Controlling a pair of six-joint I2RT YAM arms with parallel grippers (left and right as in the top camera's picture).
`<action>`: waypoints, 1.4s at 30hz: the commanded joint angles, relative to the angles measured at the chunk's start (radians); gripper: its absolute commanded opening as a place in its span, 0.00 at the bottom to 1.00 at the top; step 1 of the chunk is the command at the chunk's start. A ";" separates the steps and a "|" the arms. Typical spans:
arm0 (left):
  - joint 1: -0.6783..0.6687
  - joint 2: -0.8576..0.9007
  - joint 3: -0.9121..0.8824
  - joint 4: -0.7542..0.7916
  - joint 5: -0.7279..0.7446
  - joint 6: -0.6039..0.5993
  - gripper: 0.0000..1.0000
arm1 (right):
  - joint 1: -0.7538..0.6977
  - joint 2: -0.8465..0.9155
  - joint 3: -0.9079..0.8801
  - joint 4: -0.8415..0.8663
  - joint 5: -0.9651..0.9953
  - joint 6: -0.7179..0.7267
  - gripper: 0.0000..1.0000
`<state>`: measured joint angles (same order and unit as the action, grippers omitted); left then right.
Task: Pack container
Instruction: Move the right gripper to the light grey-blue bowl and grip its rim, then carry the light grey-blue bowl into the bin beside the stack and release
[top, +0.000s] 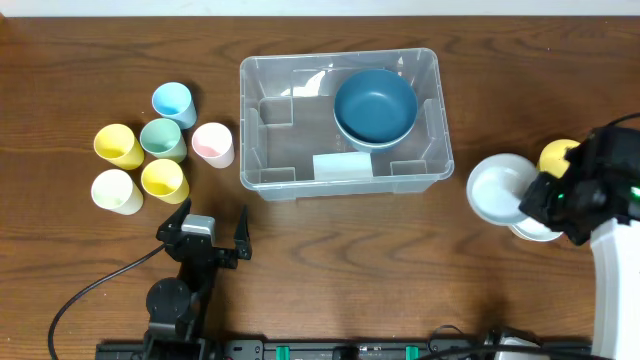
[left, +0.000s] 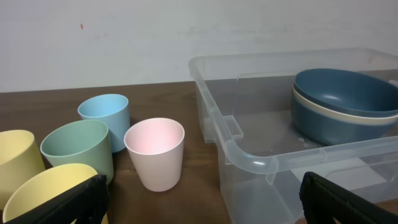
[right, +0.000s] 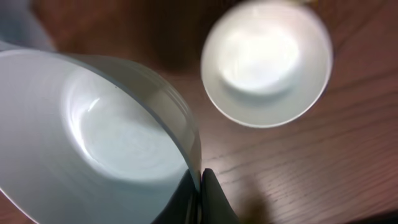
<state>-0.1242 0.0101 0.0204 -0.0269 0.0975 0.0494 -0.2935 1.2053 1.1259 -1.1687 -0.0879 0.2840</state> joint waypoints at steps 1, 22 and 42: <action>0.005 -0.006 -0.016 -0.036 0.007 0.002 0.98 | -0.006 -0.044 0.064 -0.016 0.008 -0.020 0.01; 0.005 -0.006 -0.016 -0.036 0.007 0.002 0.98 | 0.583 0.069 0.330 0.109 -0.109 -0.120 0.01; 0.005 -0.006 -0.016 -0.036 0.007 0.002 0.98 | 0.867 0.655 0.661 0.400 0.023 -0.143 0.01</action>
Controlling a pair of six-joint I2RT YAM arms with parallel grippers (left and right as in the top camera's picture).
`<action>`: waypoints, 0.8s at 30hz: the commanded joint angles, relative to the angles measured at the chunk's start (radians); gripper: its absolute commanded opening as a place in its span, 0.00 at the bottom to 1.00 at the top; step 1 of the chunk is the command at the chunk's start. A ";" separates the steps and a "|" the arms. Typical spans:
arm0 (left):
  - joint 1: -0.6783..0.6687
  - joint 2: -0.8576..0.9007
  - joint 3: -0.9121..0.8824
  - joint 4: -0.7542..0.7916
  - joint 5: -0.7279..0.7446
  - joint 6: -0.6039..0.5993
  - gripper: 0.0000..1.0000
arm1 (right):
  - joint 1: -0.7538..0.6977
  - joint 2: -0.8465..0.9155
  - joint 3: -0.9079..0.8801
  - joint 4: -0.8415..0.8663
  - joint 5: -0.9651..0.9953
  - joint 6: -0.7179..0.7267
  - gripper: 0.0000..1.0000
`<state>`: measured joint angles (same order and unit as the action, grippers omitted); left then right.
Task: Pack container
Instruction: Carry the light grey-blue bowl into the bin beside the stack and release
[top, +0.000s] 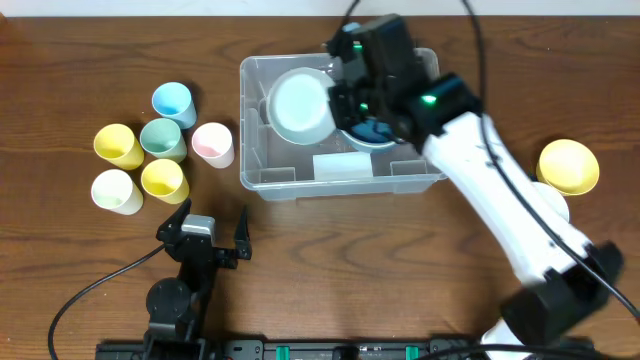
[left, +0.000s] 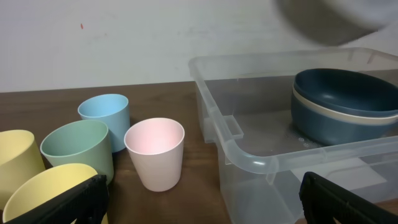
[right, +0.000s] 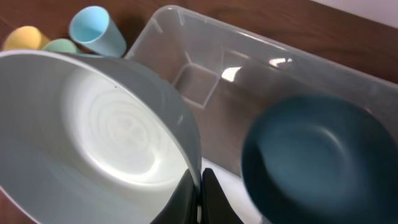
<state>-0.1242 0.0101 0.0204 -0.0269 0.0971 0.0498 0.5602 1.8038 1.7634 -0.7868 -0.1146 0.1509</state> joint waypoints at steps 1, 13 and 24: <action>0.005 -0.006 -0.016 -0.036 0.008 0.002 0.98 | 0.013 0.080 0.024 0.035 0.064 -0.011 0.01; 0.005 -0.006 -0.016 -0.036 0.008 0.002 0.98 | 0.003 0.275 0.024 0.218 0.118 -0.011 0.01; 0.005 -0.006 -0.016 -0.036 0.008 0.002 0.98 | 0.003 0.382 0.024 0.313 0.119 -0.011 0.01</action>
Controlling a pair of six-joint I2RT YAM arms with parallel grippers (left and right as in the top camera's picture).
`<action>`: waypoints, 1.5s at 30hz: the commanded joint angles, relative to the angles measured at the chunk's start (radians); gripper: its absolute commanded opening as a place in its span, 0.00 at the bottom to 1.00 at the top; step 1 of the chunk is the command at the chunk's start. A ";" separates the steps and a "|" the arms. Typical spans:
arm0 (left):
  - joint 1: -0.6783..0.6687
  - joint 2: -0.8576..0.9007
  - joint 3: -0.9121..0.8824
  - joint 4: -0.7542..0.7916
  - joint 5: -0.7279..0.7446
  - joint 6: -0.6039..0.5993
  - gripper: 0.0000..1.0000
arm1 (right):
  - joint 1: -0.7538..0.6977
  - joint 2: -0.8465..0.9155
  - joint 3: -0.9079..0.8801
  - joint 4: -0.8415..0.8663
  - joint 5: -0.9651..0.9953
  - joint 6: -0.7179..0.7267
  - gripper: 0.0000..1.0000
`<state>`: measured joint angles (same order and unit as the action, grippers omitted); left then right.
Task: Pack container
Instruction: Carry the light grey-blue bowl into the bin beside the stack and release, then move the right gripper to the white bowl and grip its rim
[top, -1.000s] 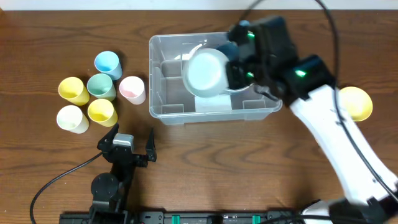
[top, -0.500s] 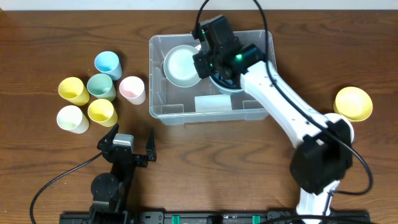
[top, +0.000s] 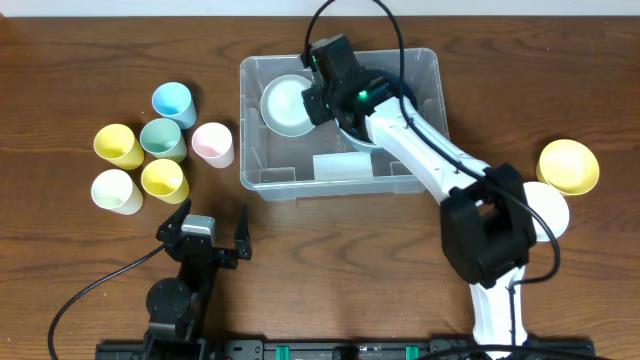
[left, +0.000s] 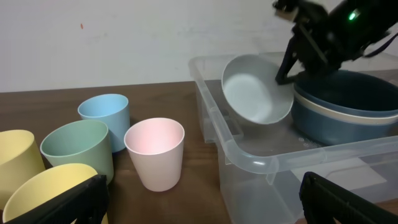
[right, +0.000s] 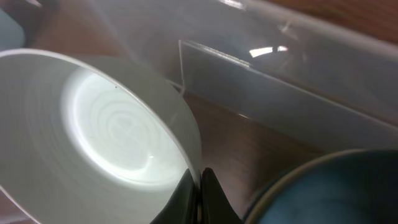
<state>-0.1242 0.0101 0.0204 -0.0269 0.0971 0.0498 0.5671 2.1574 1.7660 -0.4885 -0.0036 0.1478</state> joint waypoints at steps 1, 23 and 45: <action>0.005 -0.006 -0.016 -0.036 0.008 0.002 0.98 | -0.004 0.038 0.021 0.023 0.009 -0.008 0.01; 0.005 -0.006 -0.016 -0.036 0.008 0.002 0.98 | 0.001 0.041 0.066 -0.016 0.033 -0.019 0.20; 0.005 -0.006 -0.016 -0.036 0.008 0.002 0.98 | -0.343 -0.331 0.312 -1.038 0.085 0.224 0.43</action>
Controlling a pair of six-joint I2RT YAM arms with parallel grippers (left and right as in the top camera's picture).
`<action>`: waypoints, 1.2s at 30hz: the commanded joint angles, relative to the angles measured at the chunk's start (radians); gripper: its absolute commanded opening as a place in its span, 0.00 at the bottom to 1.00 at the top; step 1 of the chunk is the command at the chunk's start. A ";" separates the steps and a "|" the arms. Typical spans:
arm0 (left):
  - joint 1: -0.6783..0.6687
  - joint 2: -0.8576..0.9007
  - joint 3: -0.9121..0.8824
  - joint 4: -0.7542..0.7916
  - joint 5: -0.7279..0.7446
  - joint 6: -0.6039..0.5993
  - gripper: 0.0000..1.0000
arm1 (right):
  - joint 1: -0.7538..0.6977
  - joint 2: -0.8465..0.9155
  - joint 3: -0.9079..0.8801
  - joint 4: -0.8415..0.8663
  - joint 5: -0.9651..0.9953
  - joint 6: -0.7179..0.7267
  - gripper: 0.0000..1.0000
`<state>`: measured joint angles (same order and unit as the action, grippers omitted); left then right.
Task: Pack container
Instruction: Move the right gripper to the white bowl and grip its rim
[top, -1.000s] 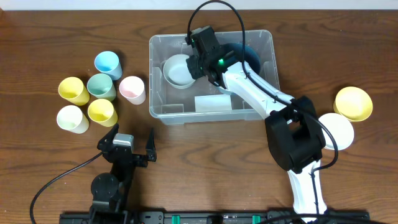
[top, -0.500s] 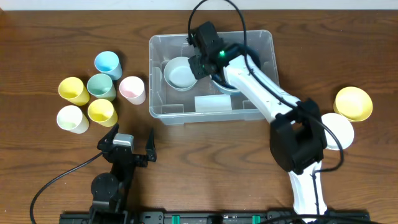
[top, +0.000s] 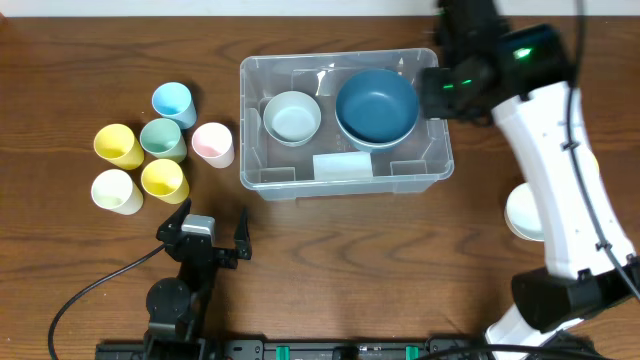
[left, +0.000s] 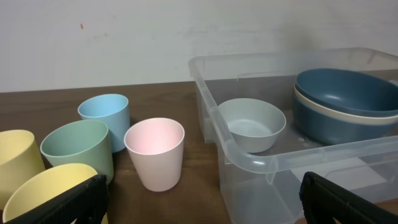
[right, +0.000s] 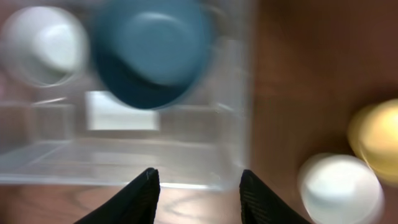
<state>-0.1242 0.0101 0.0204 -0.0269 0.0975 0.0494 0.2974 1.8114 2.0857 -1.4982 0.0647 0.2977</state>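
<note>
A clear plastic container (top: 247, 150) stands mid-table. Inside on the left rests a small pale bowl (top: 292, 116), upright, also plain in the left wrist view (left: 252, 123). To its right a blue bowl (top: 376, 105) is nested on a cream one. My right gripper (right: 199, 193) is open and empty, high over the container's right end (top: 445, 85). Near the front edge my left gripper (top: 205, 232) stands open, facing the cups. A white bowl (right: 342, 186) and a yellow bowl (right: 376, 130) lie on the table to the right.
Several cups cluster left of the container: blue (top: 173, 102), green (top: 163, 139), pink (top: 212, 144), two yellow (top: 118, 146) and a cream one (top: 116, 190). A white label (top: 343, 165) lies on the container's front floor. My right arm crosses the table's right side.
The pale bowl has been let go and now sits on the container floor at the left. My right gripper has opened and moved up and to the right, over the container's right end.
My right gripper first held the pale bowl by its rim above the white bowl at the table's right. Then it held it over the container, then low in the container's left half. Now the bowl rests there, released. The left arm never moved.
</note>
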 joint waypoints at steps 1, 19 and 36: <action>0.005 -0.006 -0.016 -0.036 0.007 0.002 0.98 | -0.110 0.015 -0.017 -0.049 0.017 0.074 0.43; 0.005 -0.006 -0.016 -0.036 0.007 0.002 0.98 | -0.409 -0.098 -0.739 0.331 0.005 0.189 0.40; 0.005 -0.006 -0.016 -0.036 0.007 0.002 0.98 | -0.547 -0.102 -0.878 0.466 -0.023 0.188 0.38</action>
<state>-0.1242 0.0101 0.0204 -0.0269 0.0975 0.0494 -0.2382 1.7267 1.2507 -1.0584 0.0616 0.4675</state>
